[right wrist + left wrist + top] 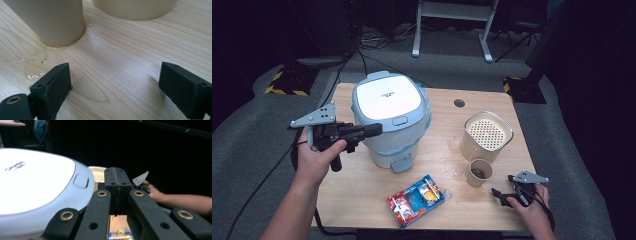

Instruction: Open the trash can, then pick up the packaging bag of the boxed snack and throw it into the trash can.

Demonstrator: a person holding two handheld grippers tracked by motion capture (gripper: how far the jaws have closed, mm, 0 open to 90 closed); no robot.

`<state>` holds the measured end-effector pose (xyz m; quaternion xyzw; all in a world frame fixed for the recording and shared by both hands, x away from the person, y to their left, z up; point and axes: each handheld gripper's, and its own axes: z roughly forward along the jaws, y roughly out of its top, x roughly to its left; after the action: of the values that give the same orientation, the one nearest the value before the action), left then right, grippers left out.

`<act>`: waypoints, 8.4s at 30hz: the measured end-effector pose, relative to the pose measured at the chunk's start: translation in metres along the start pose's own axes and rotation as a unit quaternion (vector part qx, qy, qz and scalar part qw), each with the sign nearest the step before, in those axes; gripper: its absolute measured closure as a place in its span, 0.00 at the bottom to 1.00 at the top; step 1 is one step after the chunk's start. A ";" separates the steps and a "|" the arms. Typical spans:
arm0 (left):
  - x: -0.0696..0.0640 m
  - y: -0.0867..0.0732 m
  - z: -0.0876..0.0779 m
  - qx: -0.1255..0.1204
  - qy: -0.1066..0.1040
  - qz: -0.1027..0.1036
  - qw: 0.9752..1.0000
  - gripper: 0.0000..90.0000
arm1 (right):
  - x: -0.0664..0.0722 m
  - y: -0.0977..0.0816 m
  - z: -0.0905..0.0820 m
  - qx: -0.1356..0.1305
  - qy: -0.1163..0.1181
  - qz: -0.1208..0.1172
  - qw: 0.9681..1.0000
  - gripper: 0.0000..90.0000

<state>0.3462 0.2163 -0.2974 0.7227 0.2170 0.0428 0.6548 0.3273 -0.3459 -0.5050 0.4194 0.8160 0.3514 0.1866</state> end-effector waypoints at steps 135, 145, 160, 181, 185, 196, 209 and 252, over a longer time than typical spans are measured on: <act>-0.009 -0.177 0.100 0.205 0.035 -0.048 0.977 0.64 | 0.000 0.000 0.000 0.000 0.000 0.001 1.000 0.12; -0.004 -0.186 0.105 0.238 0.037 -0.059 0.969 0.70 | 0.000 0.000 0.000 0.000 0.000 0.000 1.000 0.12; -0.001 -0.190 0.109 0.257 0.027 -0.096 0.961 0.83 | 0.000 0.000 0.000 0.000 0.000 0.000 1.000 0.12; -0.006 -0.184 0.107 0.246 0.016 -0.088 0.965 0.98 | 0.000 0.000 0.000 0.000 0.000 0.001 1.000 0.12; -0.008 -0.181 0.105 0.235 0.011 -0.087 0.968 0.99 | 0.000 0.000 0.000 0.000 0.000 0.001 1.000 0.12; -0.020 -0.159 0.098 0.196 -0.008 -0.058 0.979 1.00 | 0.000 0.000 0.000 0.000 0.000 0.001 1.000 0.12; -0.024 -0.129 0.088 0.145 -0.005 -0.018 0.989 1.00 | 0.000 0.000 0.000 0.000 0.000 0.001 1.000 0.12; -0.027 0.038 0.047 -0.031 0.034 0.080 0.996 1.00 | 0.000 0.000 0.000 0.000 0.000 0.000 1.000 0.12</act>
<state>0.3477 0.1606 -0.2616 0.7151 0.1795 0.1266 0.6636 0.3273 -0.3459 -0.5051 0.4196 0.8158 0.3518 0.1863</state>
